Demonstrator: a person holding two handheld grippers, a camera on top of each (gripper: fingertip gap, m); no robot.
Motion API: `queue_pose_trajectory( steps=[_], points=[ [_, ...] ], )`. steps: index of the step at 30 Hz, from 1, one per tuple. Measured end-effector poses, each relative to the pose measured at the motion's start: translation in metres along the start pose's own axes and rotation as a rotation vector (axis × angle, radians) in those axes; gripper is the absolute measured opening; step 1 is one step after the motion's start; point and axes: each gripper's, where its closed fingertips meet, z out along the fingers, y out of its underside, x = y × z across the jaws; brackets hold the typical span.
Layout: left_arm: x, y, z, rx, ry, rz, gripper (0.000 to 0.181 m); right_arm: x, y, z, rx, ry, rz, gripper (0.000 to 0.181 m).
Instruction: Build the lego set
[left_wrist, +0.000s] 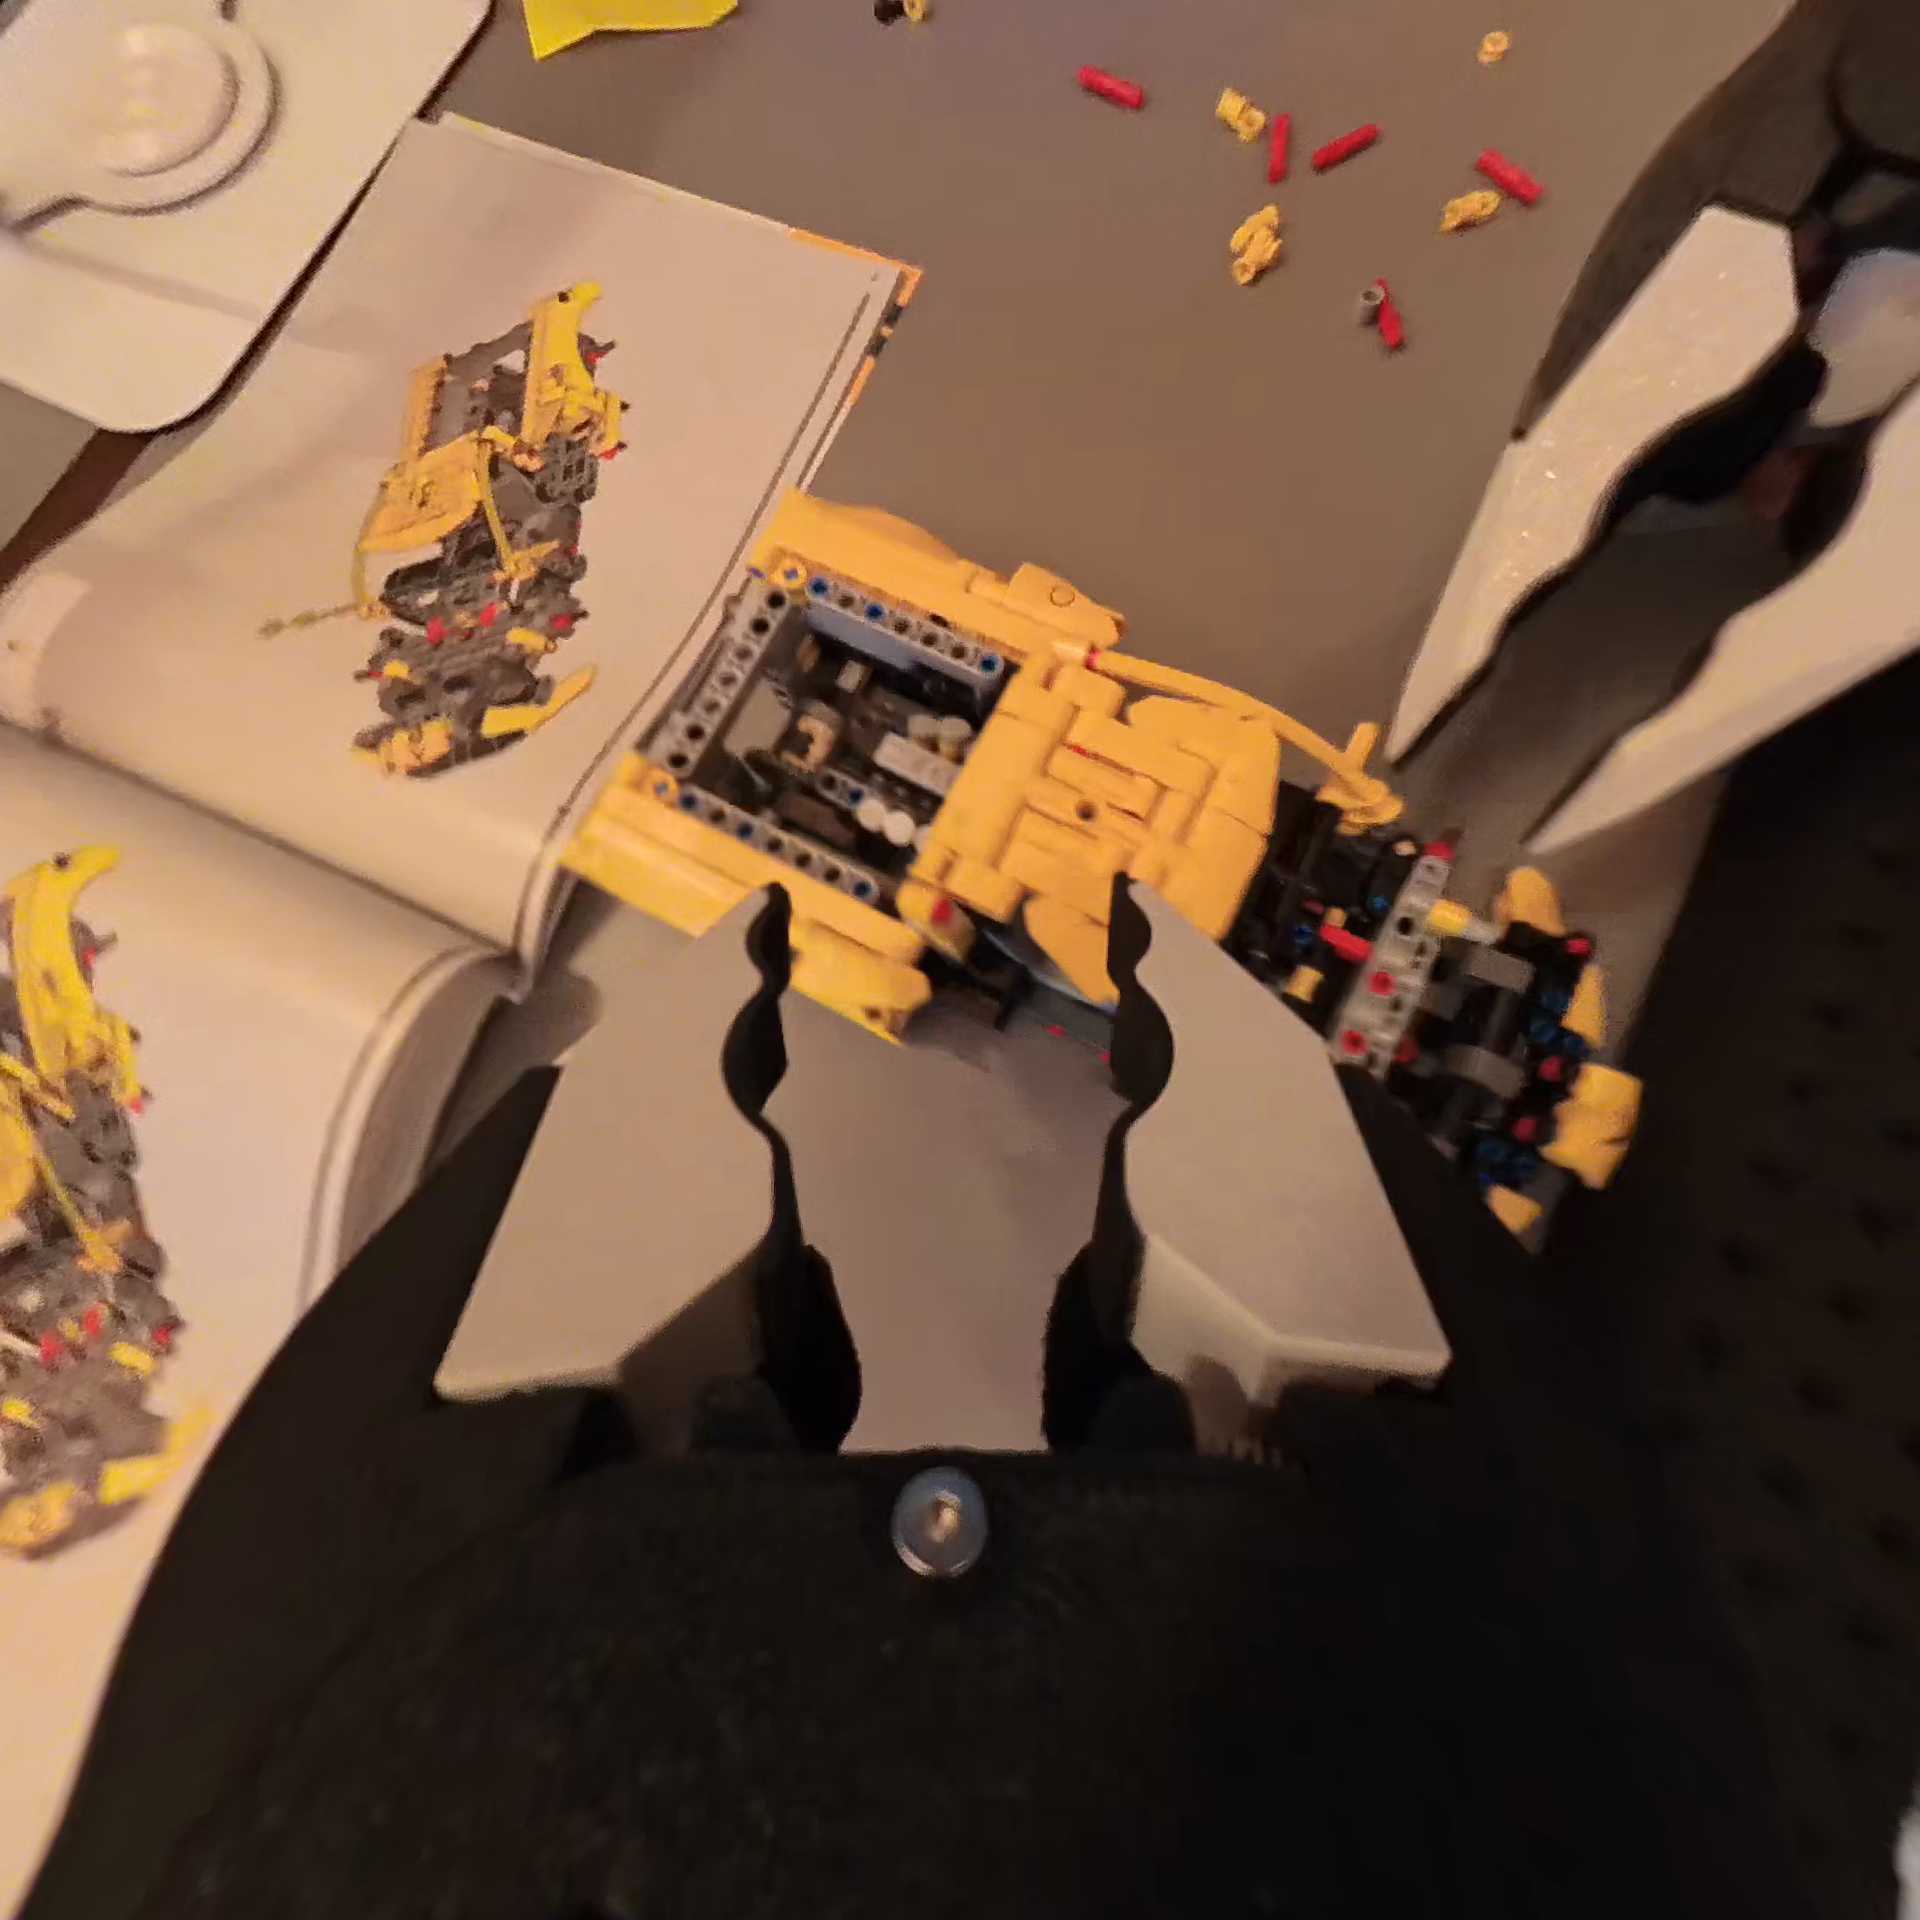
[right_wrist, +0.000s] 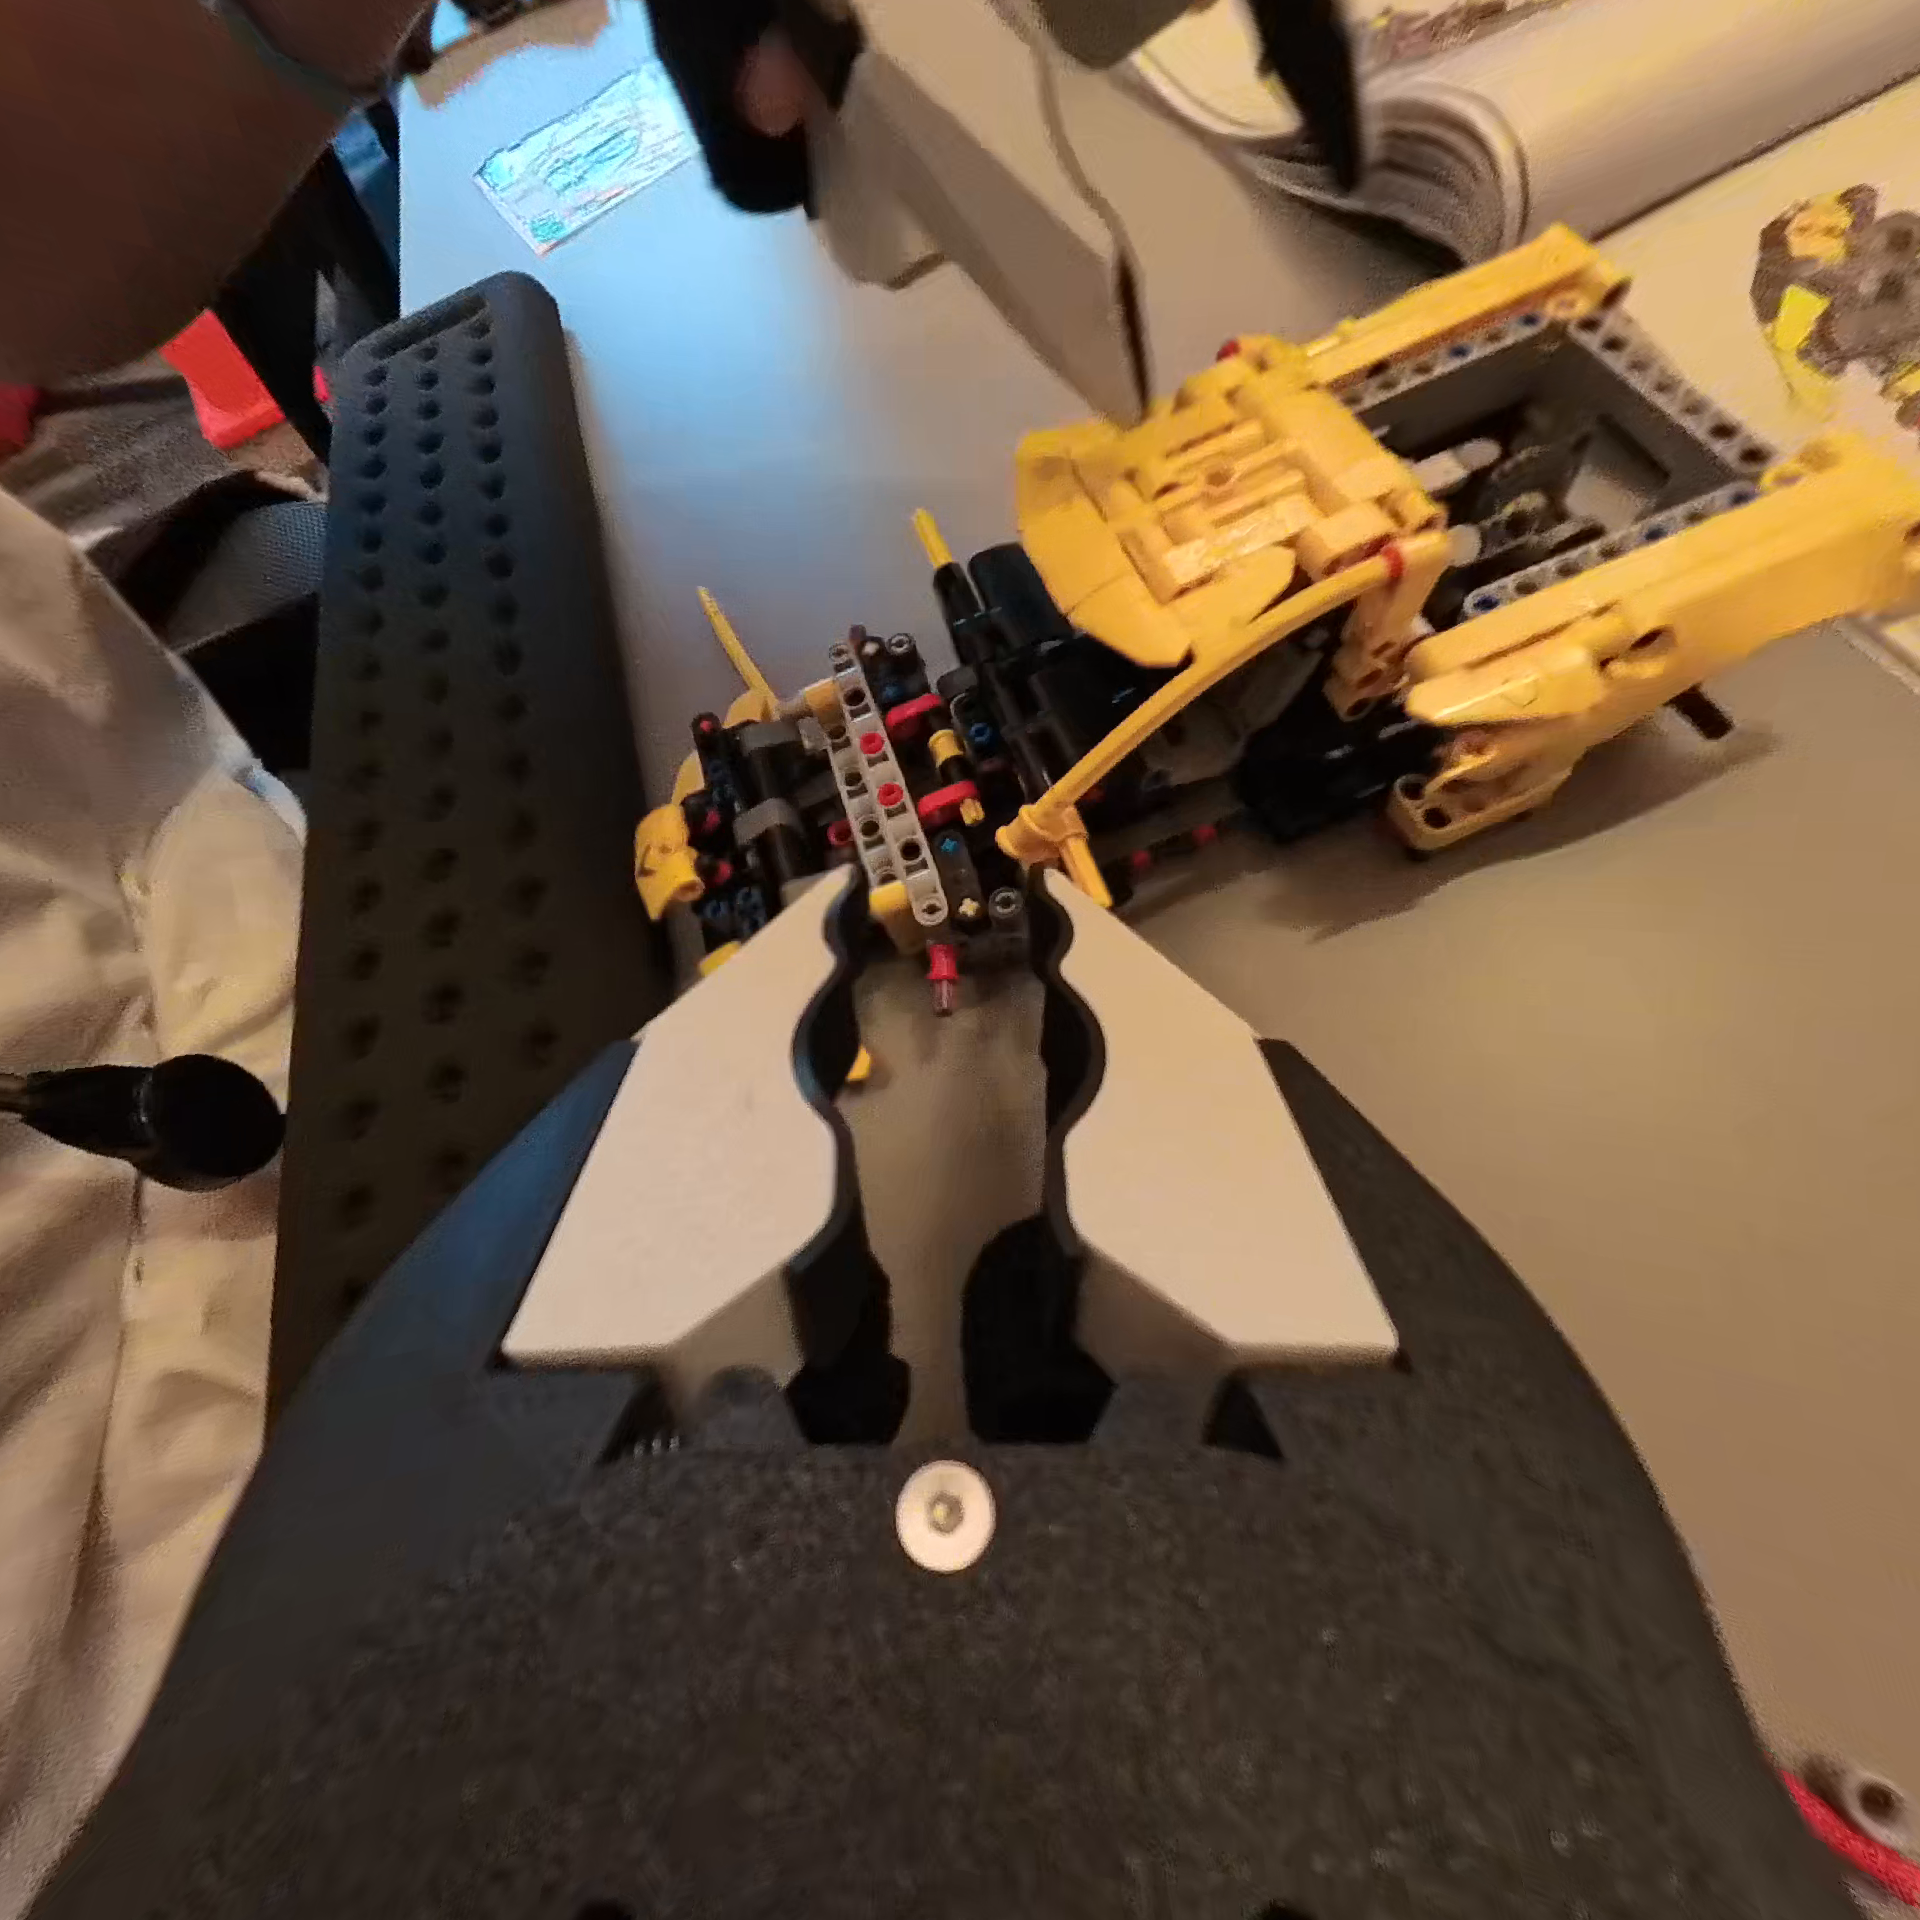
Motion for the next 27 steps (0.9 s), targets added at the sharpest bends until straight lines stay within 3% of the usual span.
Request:
queue_pose_trajectory(
  steps=[6, 10, 15, 21, 27],
  points=[
    [0.029, 0.027, -0.013, 0.101, 0.074, -0.168, 0.055, 0.024, -0.021, -0.006, 0.052, 0.046, -0.046, 0.035],
    [0.039, 0.019, -0.003, 0.171, 0.101, -0.176, 0.025, 0.022, -0.013, 0.009, 0.018, 0.003, -0.007, 0.026],
    [0.038, 0.005, 0.012, 0.172, 0.134, -0.103, 0.025, 0.02, -0.007, 0.004, -0.006, 0.117, -0.01, 0.027],
    [0.023, -0.01, 0.026, 0.166, 0.112, -0.027, 0.025, 0.011, -0.007, 0.002, 0.077, 0.102, 0.063, 0.035],
    [0.014, 0.013, 0.005, 0.203, 0.052, -0.093, 0.025, 0.019, -0.008, -0.004, 0.145, 0.167, 0.088, 0.026]
  ],
)
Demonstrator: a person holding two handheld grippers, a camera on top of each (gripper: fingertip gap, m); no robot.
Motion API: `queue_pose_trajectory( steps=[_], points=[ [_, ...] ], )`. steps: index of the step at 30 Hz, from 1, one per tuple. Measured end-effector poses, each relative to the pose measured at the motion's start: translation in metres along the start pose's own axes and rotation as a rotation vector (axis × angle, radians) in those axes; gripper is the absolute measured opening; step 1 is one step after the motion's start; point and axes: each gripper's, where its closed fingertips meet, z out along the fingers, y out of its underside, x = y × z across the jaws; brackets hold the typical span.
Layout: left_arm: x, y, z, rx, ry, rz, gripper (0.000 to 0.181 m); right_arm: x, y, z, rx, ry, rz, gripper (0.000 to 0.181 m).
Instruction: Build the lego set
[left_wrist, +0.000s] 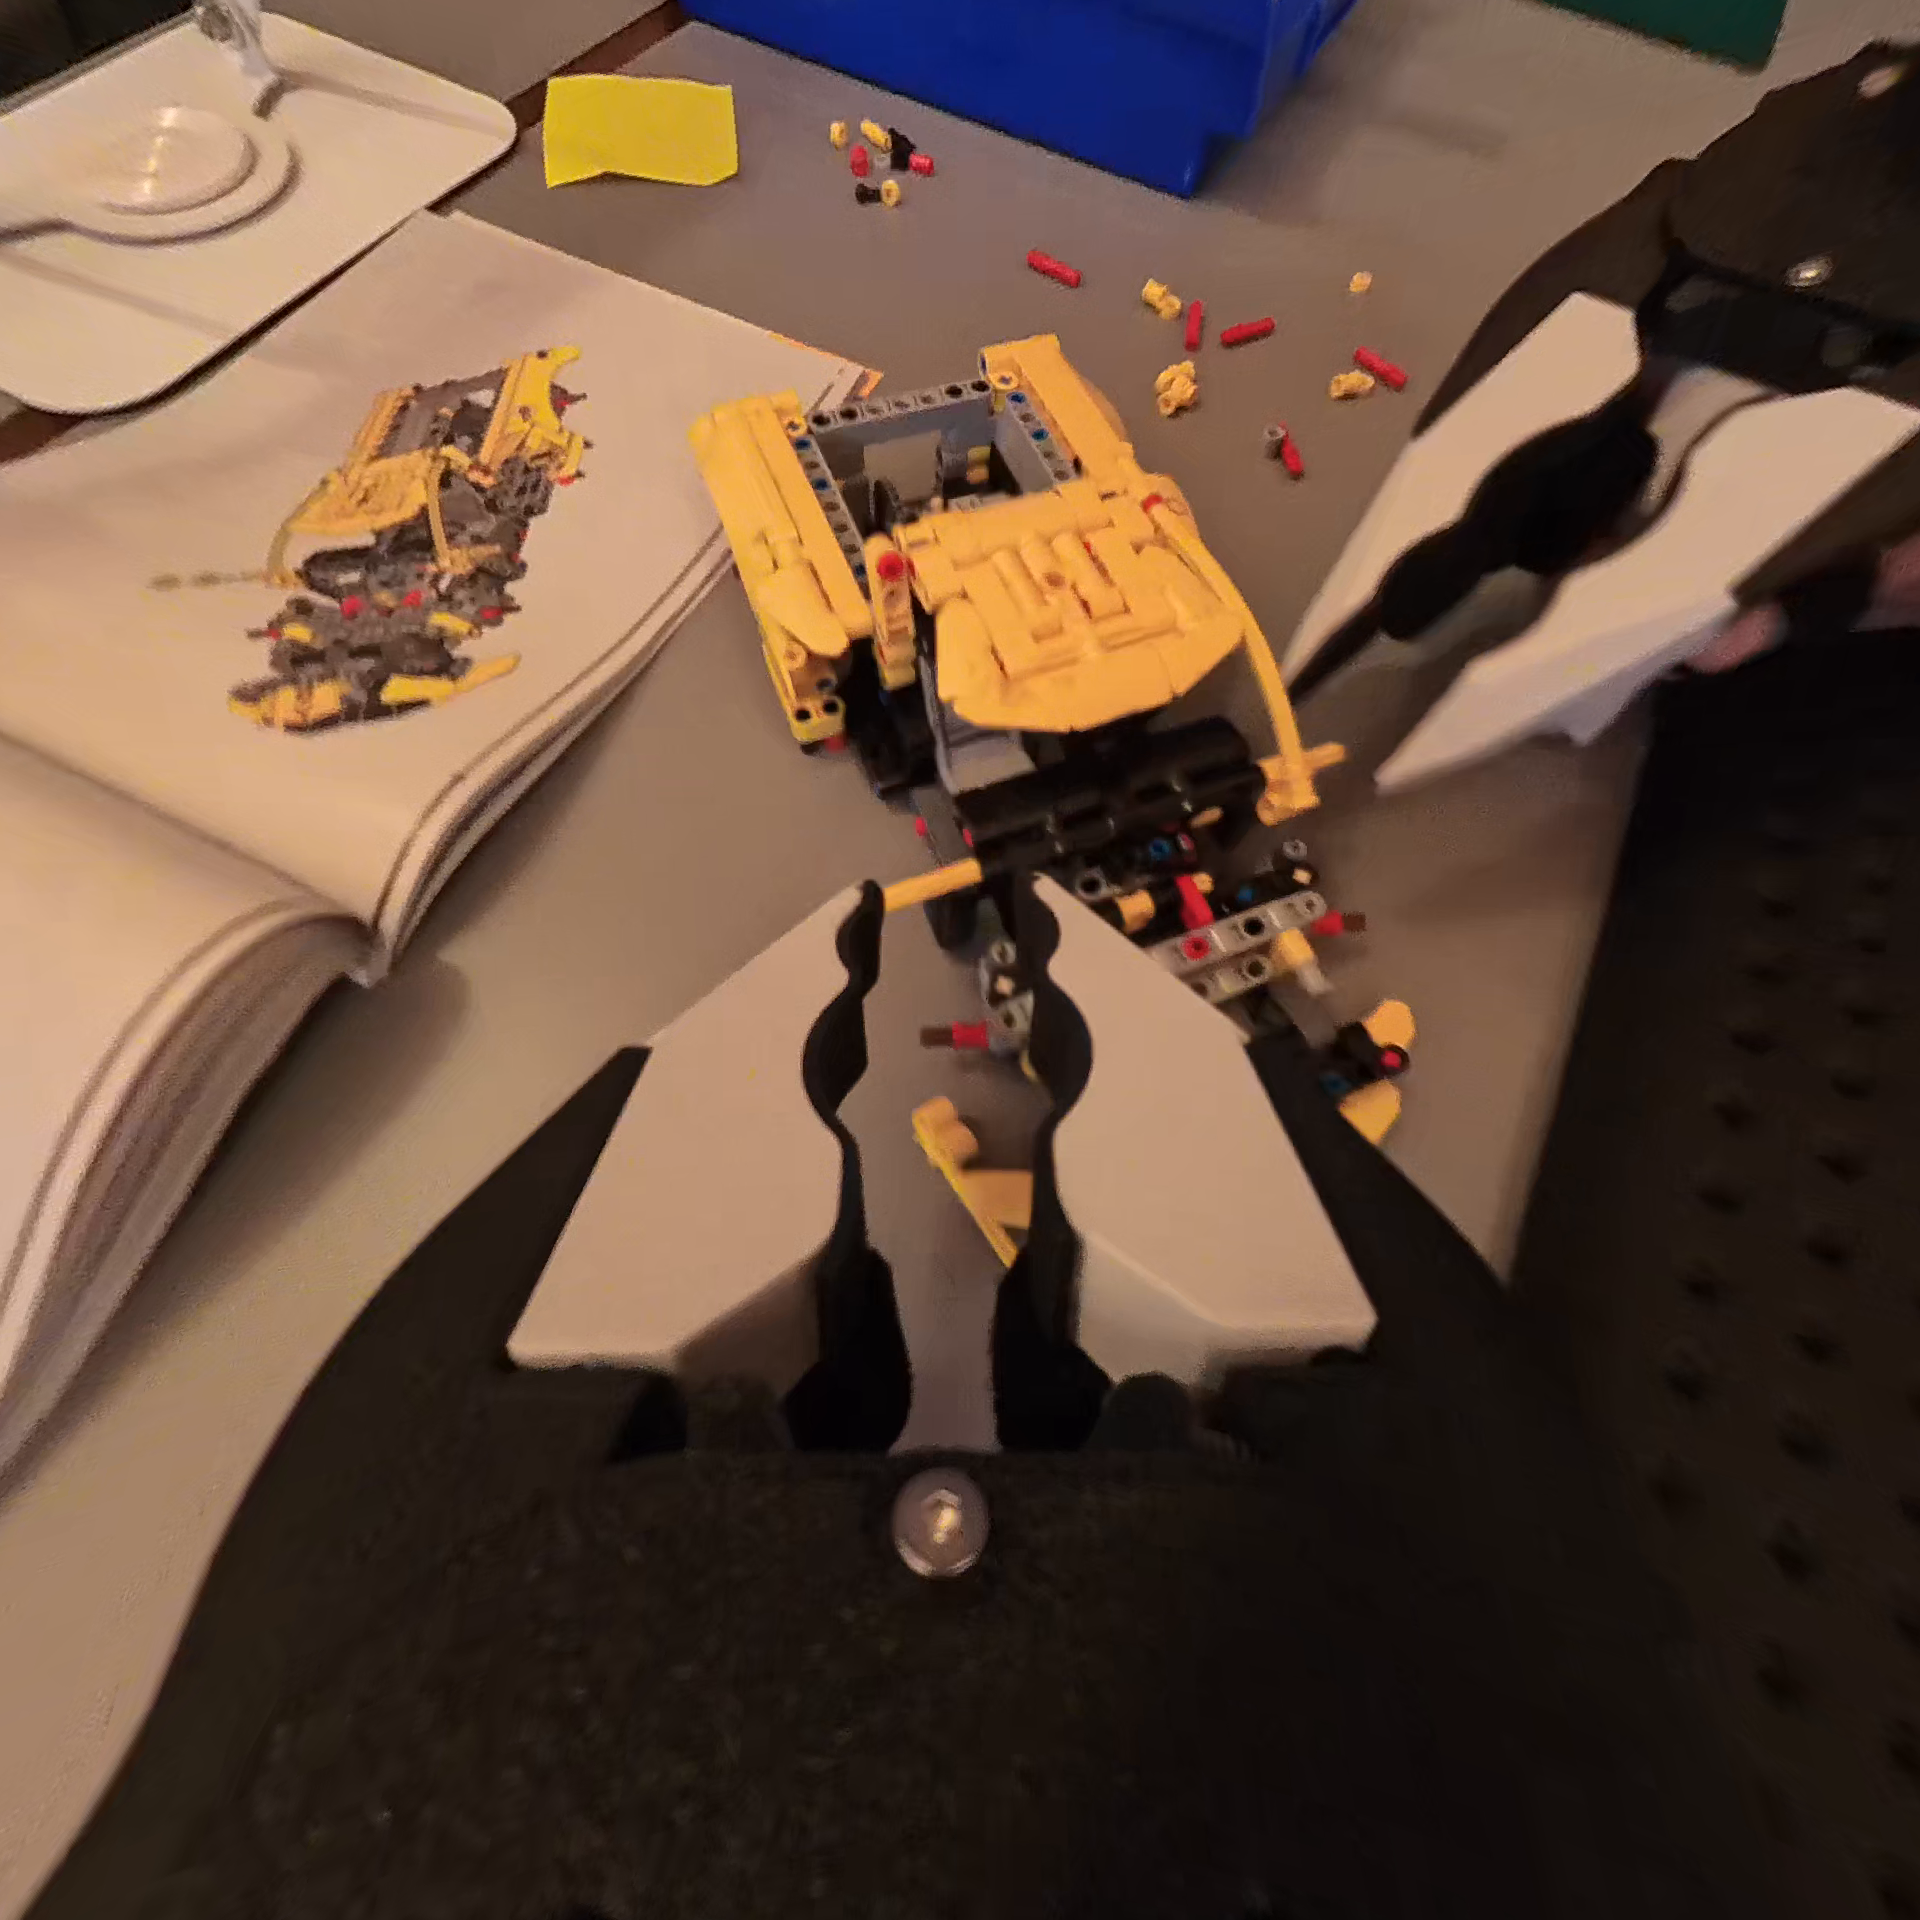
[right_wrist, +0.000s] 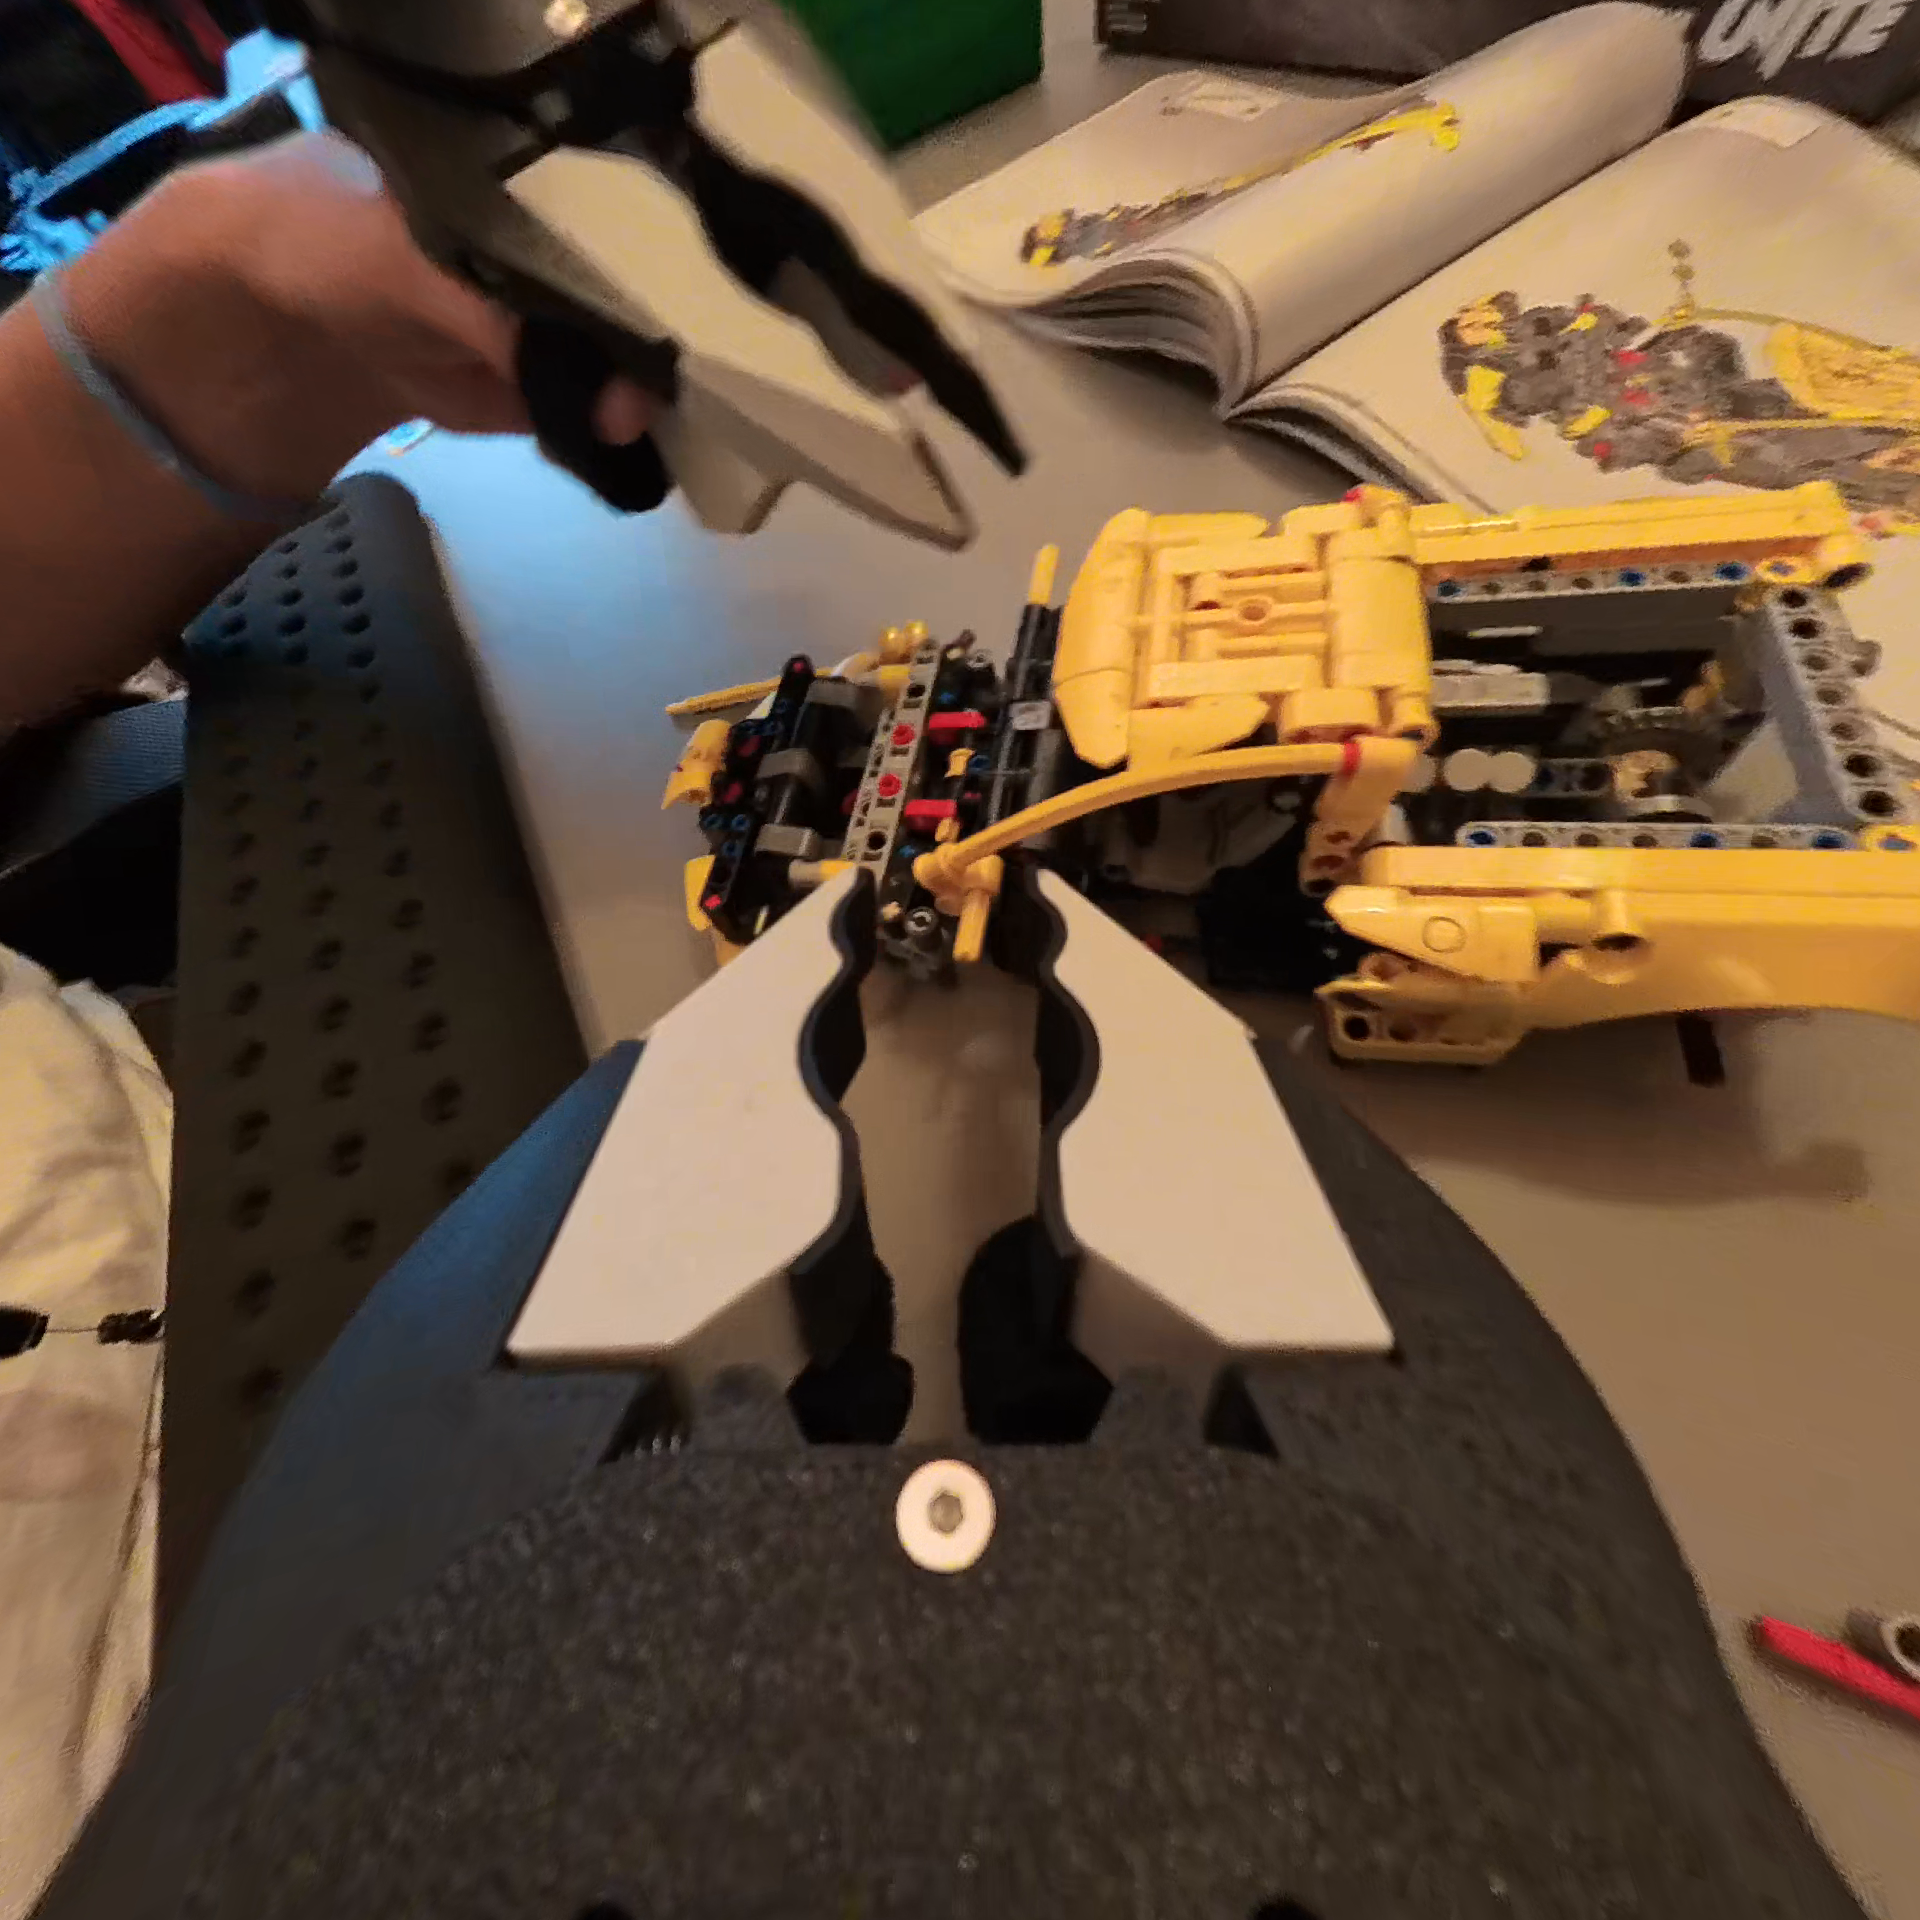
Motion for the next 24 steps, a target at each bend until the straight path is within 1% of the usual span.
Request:
queue_pose_trajectory(
  steps=[2, 4, 5, 7, 8, 10, 12, 15, 17, 21, 24],
  points=[
    [0.005, 0.01, -0.009, 0.019, 0.006, -0.045, 0.026, 0.011, -0.008, -0.005, 0.056, 0.066, 0.011, 0.024],
    [0.006, 0.025, -0.016, -0.014, -0.019, -0.051, 0.027, 0.022, -0.014, -0.008, 0.091, 0.116, 0.025, 0.022],
    [0.005, 0.034, -0.02, -0.037, -0.037, -0.048, 0.028, 0.024, -0.012, -0.006, 0.078, 0.111, 0.056, 0.022],
    [0.006, 0.048, -0.029, -0.066, -0.047, -0.06, 0.028, 0.019, -0.006, 0.002, 0.031, 0.039, 0.157, 0.023],
    [0.009, 0.053, -0.034, -0.072, -0.037, -0.079, 0.029, 0.018, -0.007, 0.004, 0.04, 0.02, 0.213, 0.022],
    [0.02, 0.061, -0.043, -0.07, -0.01, -0.121, 0.029, 0.014, -0.013, 0.004, 0.097, -0.019, 0.288, 0.011],
    [0.027, 0.068, -0.051, -0.068, -0.026, -0.134, 0.029, 0.013, -0.013, 0.007, 0.103, -0.011, 0.333, 0.008],
    [0.038, 0.066, -0.056, -0.036, -0.041, -0.129, 0.029, 0.004, -0.014, 0.015, 0.101, -0.028, 0.336, 0.009],
    [0.042, 0.063, -0.054, -0.024, -0.056, -0.118, 0.029, 0.0, -0.014, 0.021, 0.092, -0.02, 0.288, 0.009],
    [0.025, 0.069, -0.049, -0.063, -0.177, -0.048, 0.029, -0.003, -0.013, 0.022, 0.089, -0.009, 0.197, 0.01],
    [0.009, 0.065, -0.051, -0.04, -0.208, -0.028, 0.03, 0.001, -0.017, 0.016, 0.119, 0.008, 0.176, 0.01]
  ],
)
